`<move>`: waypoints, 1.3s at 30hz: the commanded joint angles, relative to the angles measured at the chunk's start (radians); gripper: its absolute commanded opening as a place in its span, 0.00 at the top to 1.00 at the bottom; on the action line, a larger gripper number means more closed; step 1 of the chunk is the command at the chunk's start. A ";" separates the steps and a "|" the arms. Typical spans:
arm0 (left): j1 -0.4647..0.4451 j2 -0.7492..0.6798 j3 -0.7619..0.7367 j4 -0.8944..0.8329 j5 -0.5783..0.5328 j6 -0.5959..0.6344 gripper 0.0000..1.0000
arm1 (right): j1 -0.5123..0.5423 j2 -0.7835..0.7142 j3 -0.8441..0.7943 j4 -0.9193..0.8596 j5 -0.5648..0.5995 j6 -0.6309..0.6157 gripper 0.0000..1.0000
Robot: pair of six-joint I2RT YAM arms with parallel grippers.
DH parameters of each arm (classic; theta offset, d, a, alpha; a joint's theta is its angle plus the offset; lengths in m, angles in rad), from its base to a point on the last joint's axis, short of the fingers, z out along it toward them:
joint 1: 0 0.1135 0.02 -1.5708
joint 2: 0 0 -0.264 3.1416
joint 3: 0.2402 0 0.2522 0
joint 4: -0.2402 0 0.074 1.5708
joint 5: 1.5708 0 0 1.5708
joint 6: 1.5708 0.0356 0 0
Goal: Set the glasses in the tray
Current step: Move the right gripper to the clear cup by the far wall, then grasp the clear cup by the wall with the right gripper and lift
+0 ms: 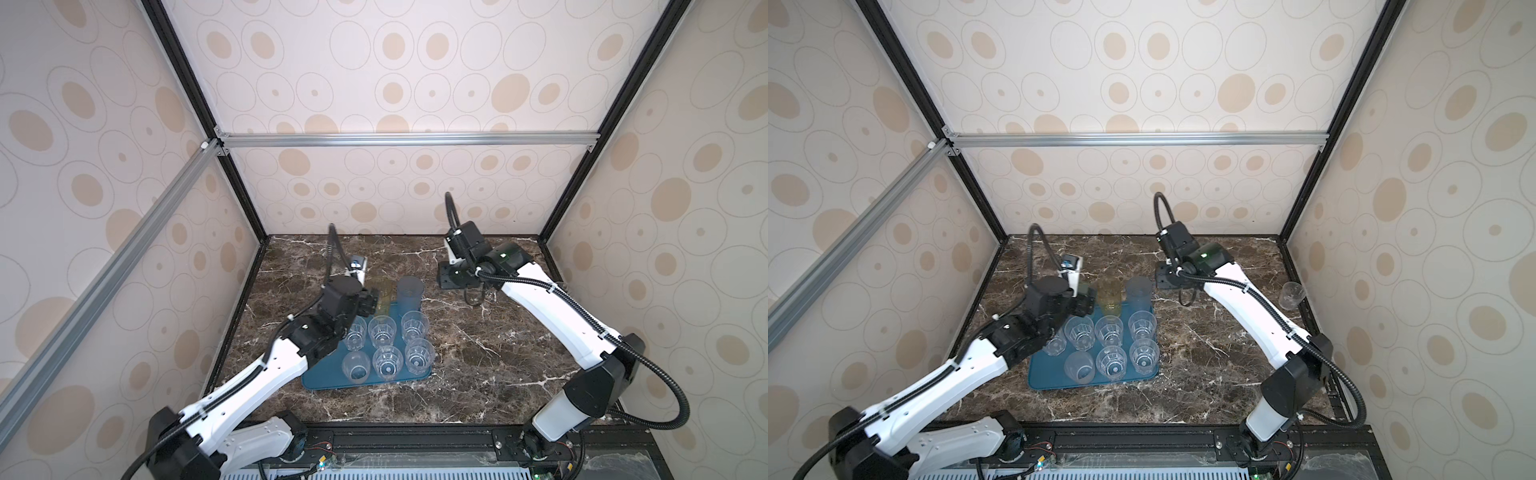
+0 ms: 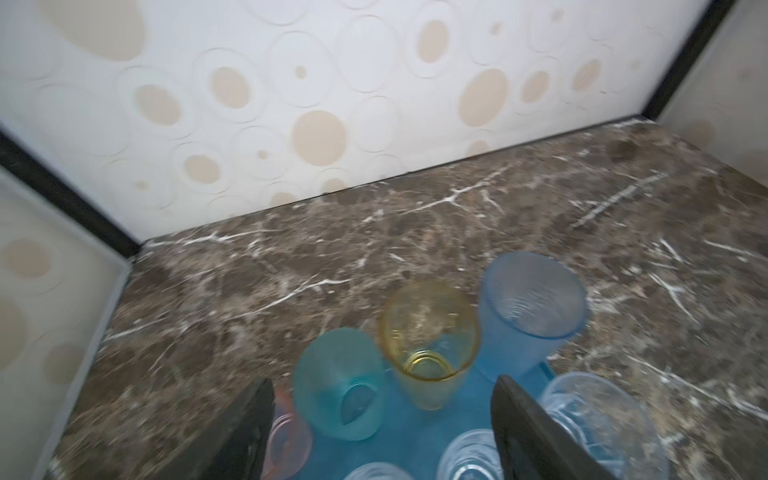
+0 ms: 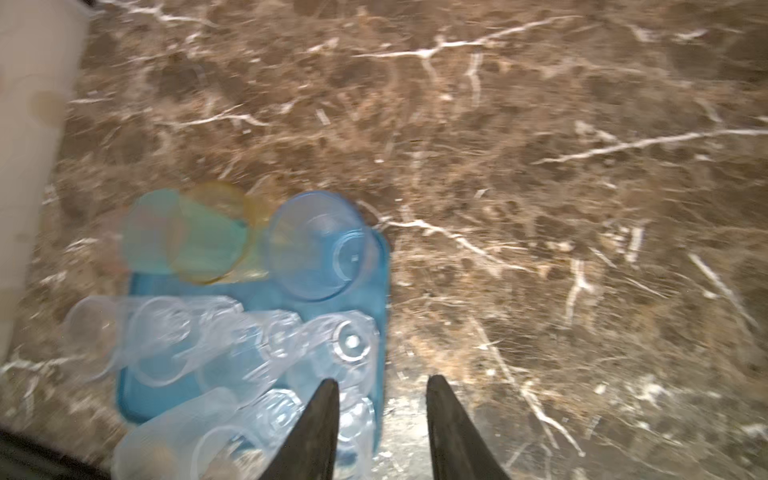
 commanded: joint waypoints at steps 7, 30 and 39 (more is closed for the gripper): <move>-0.179 0.370 0.256 0.182 0.007 0.145 0.14 | -0.375 -0.043 -0.182 0.075 0.013 -0.049 0.59; -0.223 0.696 0.543 0.107 0.131 0.235 0.08 | -0.708 0.360 0.073 0.050 0.231 -0.056 0.40; -0.223 0.711 0.560 0.088 0.163 0.182 0.08 | -0.755 0.410 0.074 0.068 0.227 -0.086 0.41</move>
